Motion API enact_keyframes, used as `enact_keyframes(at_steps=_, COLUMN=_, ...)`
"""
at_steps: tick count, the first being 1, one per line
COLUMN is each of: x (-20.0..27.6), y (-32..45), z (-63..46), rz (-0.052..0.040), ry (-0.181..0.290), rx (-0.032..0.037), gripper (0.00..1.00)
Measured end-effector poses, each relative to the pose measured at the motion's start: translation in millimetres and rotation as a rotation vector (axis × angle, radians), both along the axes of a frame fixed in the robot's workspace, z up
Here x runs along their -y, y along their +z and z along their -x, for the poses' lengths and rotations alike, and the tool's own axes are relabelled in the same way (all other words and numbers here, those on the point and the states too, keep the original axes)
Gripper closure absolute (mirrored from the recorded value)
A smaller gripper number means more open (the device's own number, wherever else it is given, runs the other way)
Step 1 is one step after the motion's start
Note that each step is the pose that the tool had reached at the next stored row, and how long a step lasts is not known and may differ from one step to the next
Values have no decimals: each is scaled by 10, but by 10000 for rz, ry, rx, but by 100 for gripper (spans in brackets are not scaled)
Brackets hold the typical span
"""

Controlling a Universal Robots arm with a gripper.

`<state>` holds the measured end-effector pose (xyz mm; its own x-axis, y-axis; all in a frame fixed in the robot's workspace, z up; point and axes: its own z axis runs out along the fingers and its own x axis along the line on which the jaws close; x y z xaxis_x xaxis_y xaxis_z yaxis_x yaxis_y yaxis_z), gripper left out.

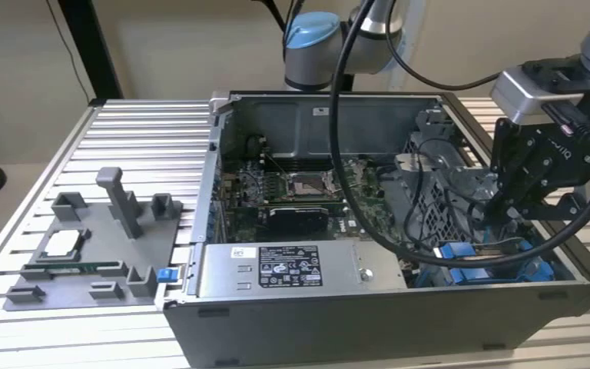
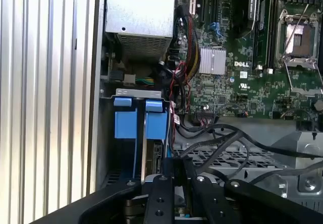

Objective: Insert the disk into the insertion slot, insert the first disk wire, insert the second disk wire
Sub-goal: 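Insert the first disk wire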

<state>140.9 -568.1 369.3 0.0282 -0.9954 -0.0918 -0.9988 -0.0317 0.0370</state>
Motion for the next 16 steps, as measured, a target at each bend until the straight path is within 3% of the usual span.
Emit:
enact_keyframes(at_steps=7, x=0, y=-68, z=-60, rz=137, ry=-1, rx=0, gripper=100)
enact_keyframes(at_steps=16, x=3, y=-140, z=-172, rz=178, ry=0, rx=0, gripper=100)
